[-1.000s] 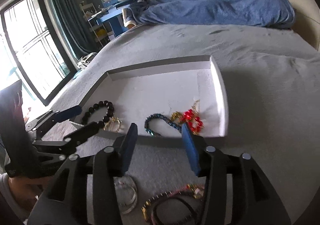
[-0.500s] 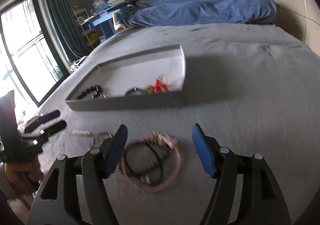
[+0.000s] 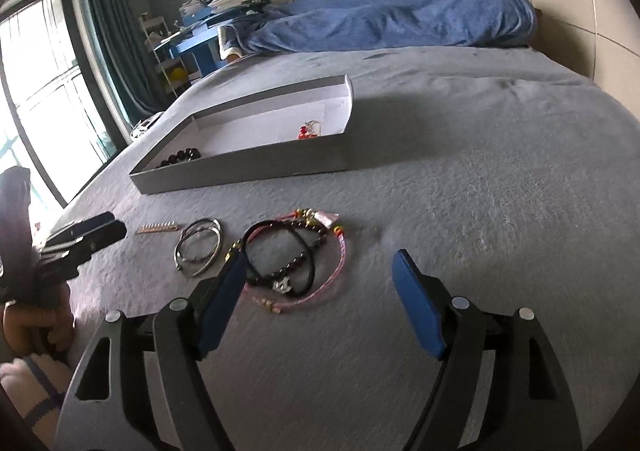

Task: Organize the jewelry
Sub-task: 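Move both open tools back from the box toward the remaining jewelry, then grasp the pearl hairpin with the left tool while the right tool grasps a thin red-bead bracelet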

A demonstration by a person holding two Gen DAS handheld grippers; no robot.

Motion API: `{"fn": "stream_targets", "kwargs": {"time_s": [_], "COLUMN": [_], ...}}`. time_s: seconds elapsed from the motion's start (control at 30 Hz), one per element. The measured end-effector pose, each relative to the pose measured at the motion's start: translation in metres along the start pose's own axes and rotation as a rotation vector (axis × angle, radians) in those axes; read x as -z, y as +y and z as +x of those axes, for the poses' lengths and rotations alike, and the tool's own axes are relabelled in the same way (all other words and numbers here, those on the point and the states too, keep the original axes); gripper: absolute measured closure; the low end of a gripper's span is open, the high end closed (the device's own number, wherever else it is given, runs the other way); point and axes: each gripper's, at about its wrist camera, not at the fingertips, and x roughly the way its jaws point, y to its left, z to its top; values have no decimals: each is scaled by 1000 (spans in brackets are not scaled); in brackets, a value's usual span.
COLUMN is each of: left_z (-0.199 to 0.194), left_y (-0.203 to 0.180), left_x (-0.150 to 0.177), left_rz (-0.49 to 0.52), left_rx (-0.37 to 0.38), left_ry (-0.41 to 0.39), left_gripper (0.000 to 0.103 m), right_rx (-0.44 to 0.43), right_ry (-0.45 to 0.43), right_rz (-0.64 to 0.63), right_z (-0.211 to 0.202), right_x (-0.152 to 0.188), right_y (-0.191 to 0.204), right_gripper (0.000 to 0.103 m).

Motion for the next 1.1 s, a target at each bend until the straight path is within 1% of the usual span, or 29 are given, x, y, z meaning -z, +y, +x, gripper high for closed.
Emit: {"fn": "stream_targets", "kwargs": {"time_s": [0.23,0.33,0.43,0.53,0.57,0.6,0.63,0.67,0.7,0.87,0.9,0.97,1.03,1.1], "left_z": [1,2,2,3,4,4,6,6,7,7,7,8,9,9], "left_y": [2,5,7,8,8,9,10,11,11,11,11,12,12,12], "left_x": [0,-1,-1,-1,-1,-1,-1,-2,-2,-2,-2,-3,-3,-3], "left_rz": [-13,-25,-32,-37,-40,-45,-50,-53,-55,-56,-56,-56,-57,-56], "left_rx": [7,12,18,24,26,25,25,27,27,31,31,31,32,31], "left_ry": [11,11,12,17,19,24,32,35,38,38,38,39,40,41], "left_gripper": [21,21,21,21,21,21,21,21,21,21,21,21,21,21], "right_rx": [-12,-12,-17,-22,-21,-11,0,9,12,48,55,75,80,77], "right_ry": [36,51,43,18,17,20,24,34,41,90,103,126,131,142], "right_rz": [-57,-59,-28,63,92,133,163,178,178,101,90,60,44,34], "right_z": [5,9,8,5,5,7,9,11,14,28,31,37,39,42], "right_x": [3,3,3,0,-1,-2,-5,-8,-9,-14,-14,-15,-16,-16], "right_y": [9,10,5,-10,-15,-22,-28,-31,-31,-17,-15,-11,-9,-9], "right_gripper": [29,30,30,31,37,45,50,58,61,61,64,67,72,89]}}
